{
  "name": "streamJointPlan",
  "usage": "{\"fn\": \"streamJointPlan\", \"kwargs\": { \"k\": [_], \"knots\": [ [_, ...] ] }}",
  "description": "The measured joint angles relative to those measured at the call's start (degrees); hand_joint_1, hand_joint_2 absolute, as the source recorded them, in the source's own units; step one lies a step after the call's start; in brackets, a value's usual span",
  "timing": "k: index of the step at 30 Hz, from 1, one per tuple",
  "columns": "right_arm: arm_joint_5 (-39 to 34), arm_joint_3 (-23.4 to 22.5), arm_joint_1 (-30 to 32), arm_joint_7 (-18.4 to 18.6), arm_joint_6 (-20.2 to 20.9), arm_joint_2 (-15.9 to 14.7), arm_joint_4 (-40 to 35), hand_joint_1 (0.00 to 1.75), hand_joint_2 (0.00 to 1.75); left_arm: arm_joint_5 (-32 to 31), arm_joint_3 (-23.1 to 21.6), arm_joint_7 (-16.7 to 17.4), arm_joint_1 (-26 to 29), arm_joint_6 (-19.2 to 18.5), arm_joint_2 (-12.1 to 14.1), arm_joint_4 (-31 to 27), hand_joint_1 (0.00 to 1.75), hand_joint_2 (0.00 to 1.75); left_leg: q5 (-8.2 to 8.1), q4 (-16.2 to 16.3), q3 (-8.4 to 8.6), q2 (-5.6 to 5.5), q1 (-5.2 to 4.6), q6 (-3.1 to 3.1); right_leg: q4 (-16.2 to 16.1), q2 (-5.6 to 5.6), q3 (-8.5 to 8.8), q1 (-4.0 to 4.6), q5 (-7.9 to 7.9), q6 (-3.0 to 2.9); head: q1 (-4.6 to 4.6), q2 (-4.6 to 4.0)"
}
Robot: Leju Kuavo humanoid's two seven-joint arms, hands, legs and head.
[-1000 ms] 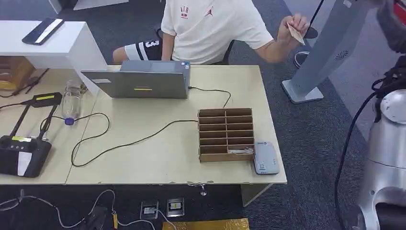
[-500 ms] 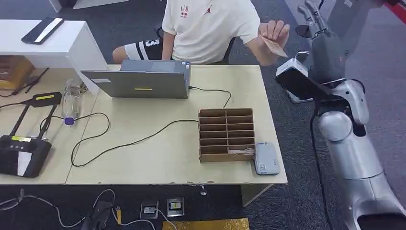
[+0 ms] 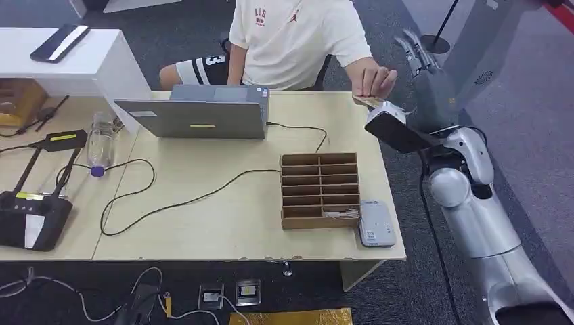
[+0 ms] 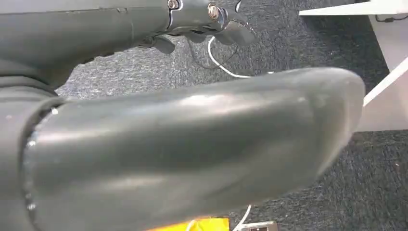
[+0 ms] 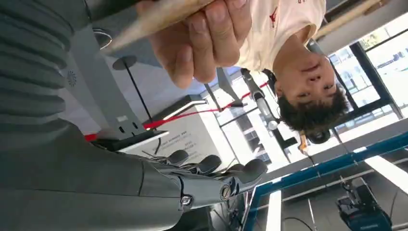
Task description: Pass the card to the sensor for recognition and then transmit it.
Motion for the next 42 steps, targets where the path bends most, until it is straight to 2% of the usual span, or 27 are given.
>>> {"fn": "streamJointPlan", "kwargs": {
  "k": [24, 29, 32, 39, 42],
  "knots": [
    [-1.6, 0.7, 1.4, 0.8, 0.7, 0.1, 1.3, 1.75, 1.75, 0.0, 0.0, 0.0, 0.0, 0.1, 0.0, 0.0, 0.0, 0.0, 0.0, 0.0, 0.02, 0.02, 0.0, 0.0, 0.0, 0.08, -0.02, 0.0, 0.0, 0.0, 0.02, 0.0],
    [-1.8, 0.7, 1.8, 1.2, 1.9, 0.1, 1.3, 1.75, 1.75, 0.0, 0.0, 0.0, 0.2, 0.1, 0.0, 0.0, 0.0, 0.0, 0.0, 0.0, 0.03, 0.02, 0.0, 0.0, 0.0, 0.08, -0.03, 0.0, 0.0, 0.0, 0.02, 0.0],
    [-2.1, 0.6, 3.2, 1.7, 3.4, -0.5, 1.3, 1.75, 1.75, 0.0, 0.0, 0.0, 0.4, 0.1, 0.0, -0.1, 0.0, 0.0, 0.0, 0.0, 0.03, 0.02, 0.0, 0.0, 0.0, 0.06, -0.02, 0.0, 0.0, 0.0, 0.02, 0.0],
    [-2.1, 0.6, 3.5, 1.8, 3.5, -0.6, 1.3, 1.75, 1.75, 0.0, 0.0, 0.0, 0.4, 0.1, 0.0, -0.1, 0.0, 0.0, 0.0, 0.0, 0.03, 0.02, 0.0, 0.0, 0.0, 0.06, -0.02, 0.0, 0.0, 0.0, 0.02, 0.0],
    [-2.1, 0.5, 5.6, 2.7, 4.4, -1.9, 1.4, 1.75, 1.75, 0.5, 0.0, 0.0, 0.7, 0.1, 0.0, -0.1, 0.0, 0.0, -0.02, 0.0, 0.04, 0.07, 0.0, -0.02, 0.0, 0.11, -0.04, 0.0, 0.0, 0.0, 0.02, 0.0]
  ]
}}
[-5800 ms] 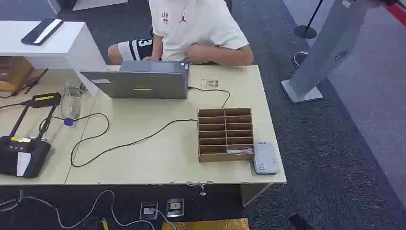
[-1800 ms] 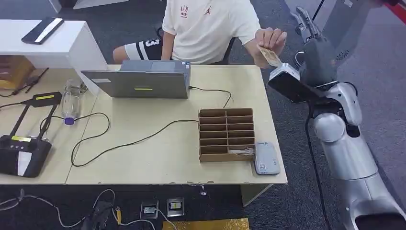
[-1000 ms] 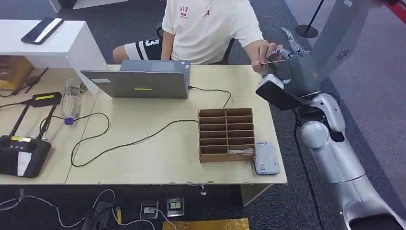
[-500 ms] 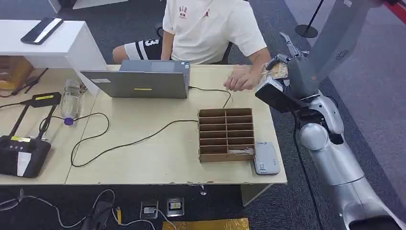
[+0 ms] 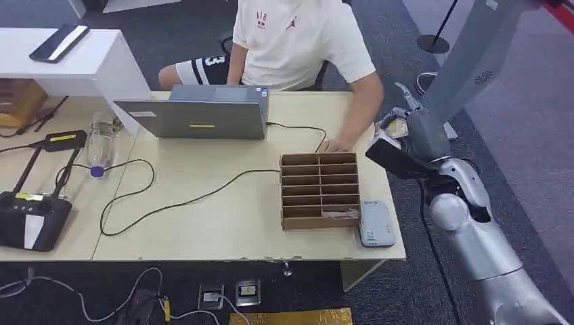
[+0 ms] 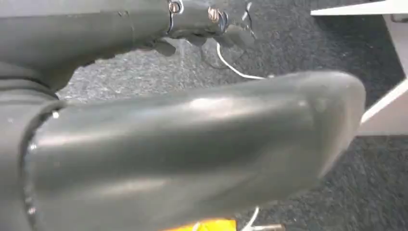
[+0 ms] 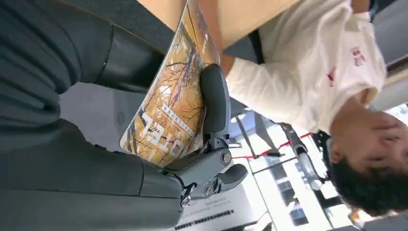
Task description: Pass the card to the sensor for recognition and then transmit it.
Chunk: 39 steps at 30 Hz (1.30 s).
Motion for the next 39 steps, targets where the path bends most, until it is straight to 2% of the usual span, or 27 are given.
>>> {"fn": "streamJointPlan", "kwargs": {
  "k": [2, 4, 14, 23, 30, 39],
  "knots": [
    [-1.4, -1.6, 4.1, 0.8, -0.2, -2.9, 0.9, 1.75, 1.75, 1.7, 0.0, 0.0, 1.0, 0.0, 0.0, 0.0, 0.0, 0.0, -0.01, 0.0, -0.03, 0.0, -0.01, 0.01, 0.0, 0.01, -0.03, -0.01, 0.0, 0.0, 0.0, 0.0],
    [-1.7, -2.2, 5.2, 1.1, -0.3, -4.1, 1.2, 1.75, 1.75, 1.9, 0.0, 0.0, 1.2, 0.0, 0.0, 0.0, 0.0, 0.0, -0.02, 0.0, -0.04, 0.01, -0.01, 0.01, 0.0, 0.01, -0.02, -0.01, 0.0, 0.0, 0.0, 0.0],
    [-0.5, -4.2, 9.3, 2.1, -0.2, -7.5, 2.4, 1.75, 1.75, 2.0, 0.1, 0.0, 1.4, 0.0, 0.0, 0.0, 0.0, 0.0, -0.02, 0.0, -0.03, 0.01, 0.01, 0.0, 0.0, -0.01, -0.02, 0.01, 0.0, 0.0, 0.02, 0.0],
    [1.4, -4.2, 11.6, 2.2, -0.1, -8.4, 3.2, 1.75, 1.75, 1.7, 0.1, 0.0, 1.4, -0.1, 0.0, 0.0, 0.0, 0.0, -0.02, 0.0, -0.04, 0.03, 0.0, 0.0, 0.0, 0.01, -0.03, 0.01, 0.0, 0.0, 0.0, 0.0],
    [5.7, -3.2, 13.2, 3.1, 3.4, -8.5, 4.0, 1.75, 1.75, 1.3, 0.1, 0.7, 1.4, -0.3, 0.2, -0.2, 0.0, 0.0, -0.02, 0.0, -0.06, 0.03, 0.01, 0.0, 0.0, 0.02, -0.03, 0.01, 0.0, 0.0, 0.0, 0.0],
    [6.8, 0.4, 14.3, 4.3, 5.8, -7.8, 5.1, 1.75, 1.75, 1.4, 0.1, 0.9, 1.5, -0.3, 0.3, -0.8, 0.0, 0.0, -0.02, 0.0, -0.06, 0.02, 0.01, 0.0, 0.0, 0.01, -0.03, 0.01, -0.01, 0.0, -0.02, 0.0]
  ]
}}
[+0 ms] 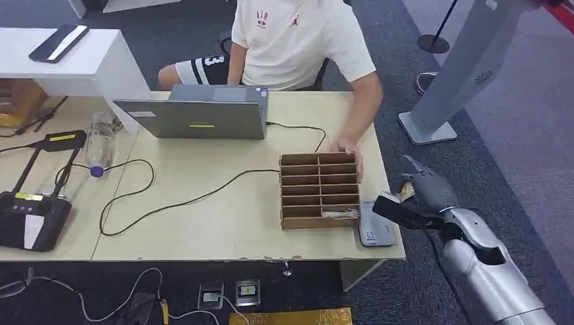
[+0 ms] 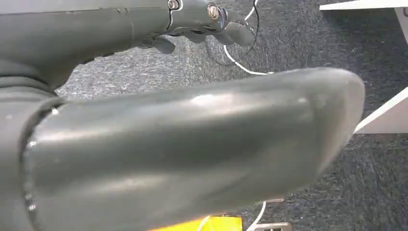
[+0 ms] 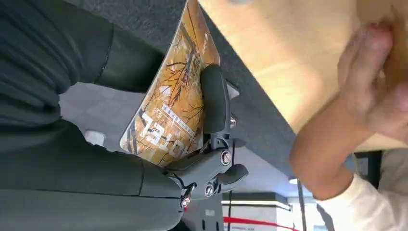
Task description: Pass the card to the sensor for recognition and then transmit it.
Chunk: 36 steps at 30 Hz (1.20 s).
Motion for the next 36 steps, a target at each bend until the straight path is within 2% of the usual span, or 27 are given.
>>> {"fn": "streamJointPlan", "kwargs": {
  "k": [20, 36],
  "knots": [
    [-2.7, 5.7, 2.0, 1.0, 0.5, 1.0, 1.8, 1.75, 1.75, -0.2, 0.0, 1.1, 0.7, -0.1, 0.6, -0.9, 0.0, 0.0, 0.0, 0.0, 0.0, 0.0, 0.0, 0.0, 0.0, 0.0, -0.01, 0.0, -0.01, -0.01, 0.02, 0.0],
    [-4.2, 7.5, 2.6, 2.2, 0.0, 1.0, 1.9, 1.75, 1.75, -0.9, 0.0, 1.7, 0.7, -0.1, 0.9, -1.4, 0.0, 0.0, 0.0, 0.0, 0.14, 0.02, 0.0, 0.0, 0.0, 0.02, 0.09, 0.01, -0.01, -0.02, 0.02, 0.0]
  ]
}}
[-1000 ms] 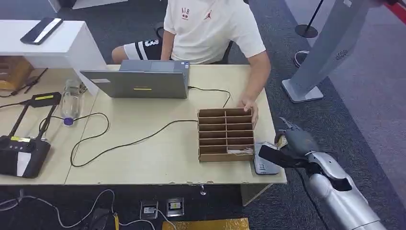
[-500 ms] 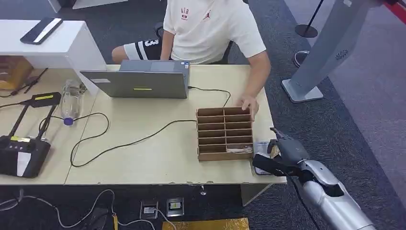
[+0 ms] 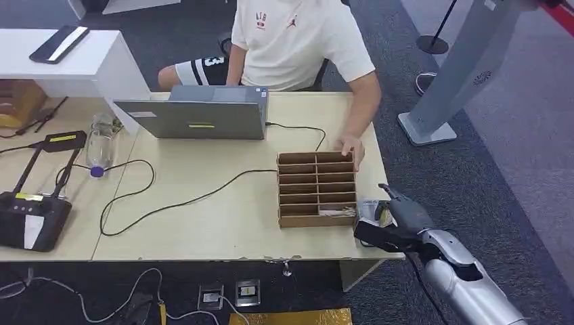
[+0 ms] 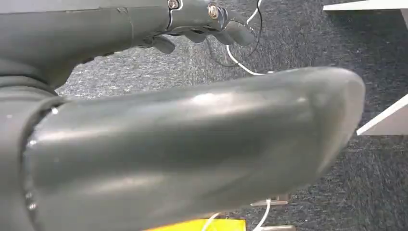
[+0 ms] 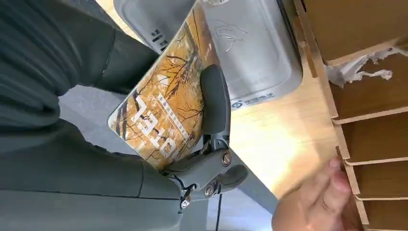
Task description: Pass the card to the sensor for recognition and then transmit it.
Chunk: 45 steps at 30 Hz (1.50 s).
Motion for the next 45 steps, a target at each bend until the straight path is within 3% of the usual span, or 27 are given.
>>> {"fn": "streamJointPlan", "kwargs": {
  "k": [8, 17, 29, 37, 45],
  "knots": [
    [-0.2, 0.4, -0.6, -0.2, -1.8, 0.0, 0.1, 1.75, 1.75, -0.5, 0.0, 0.0, 0.0, 0.1, 0.1, 0.0, 0.0, 0.0, 0.0, 0.0, -0.03, -0.01, -0.01, 0.0, 0.0, -0.01, 0.01, -0.01, 0.0, 0.0, 0.0, 0.0],
    [1.5, -4.2, -6.9, -2.7, -10.1, 0.0, 0.5, 1.75, 1.75, -2.2, 0.0, -0.2, -0.2, 0.5, 0.0, -0.5, 0.0, 0.0, 0.01, 0.0, -0.03, 0.0, -0.02, 0.0, 0.0, 0.0, 0.0, -0.02, 0.01, 0.01, -0.02, 0.0],
    [2.7, -10.0, -17.3, -5.3, -11.1, 0.2, 0.6, 1.75, 1.75, -4.7, -0.1, -0.6, -1.7, 0.5, -0.3, -0.5, 0.0, 0.0, 0.01, 0.0, -0.05, -0.01, -0.01, 0.0, 0.0, -0.02, 0.0, -0.01, 0.01, 0.01, -0.02, 0.0],
    [5.0, -9.2, -22.9, -9.1, -12.3, 3.7, 6.6, 1.75, 1.75, -5.4, -0.7, -0.6, -2.6, 0.5, -0.6, -0.7, 0.0, 0.0, 0.01, 0.0, -0.16, -0.06, 0.01, 0.0, 0.0, -0.07, -0.04, 0.0, 0.01, 0.0, 0.0, 0.0],
    [4.2, -7.2, -29.5, -12.0, -15.4, 8.9, 19.4, 1.75, 1.75, -5.7, -1.1, -0.6, -2.9, 0.4, -0.7, -1.2, 0.0, 0.0, 0.03, 0.0, -0.19, -0.11, 0.02, -0.01, 0.0, -0.15, -0.08, 0.02, 0.0, 0.0, -0.02, 0.0]
  ]
}}
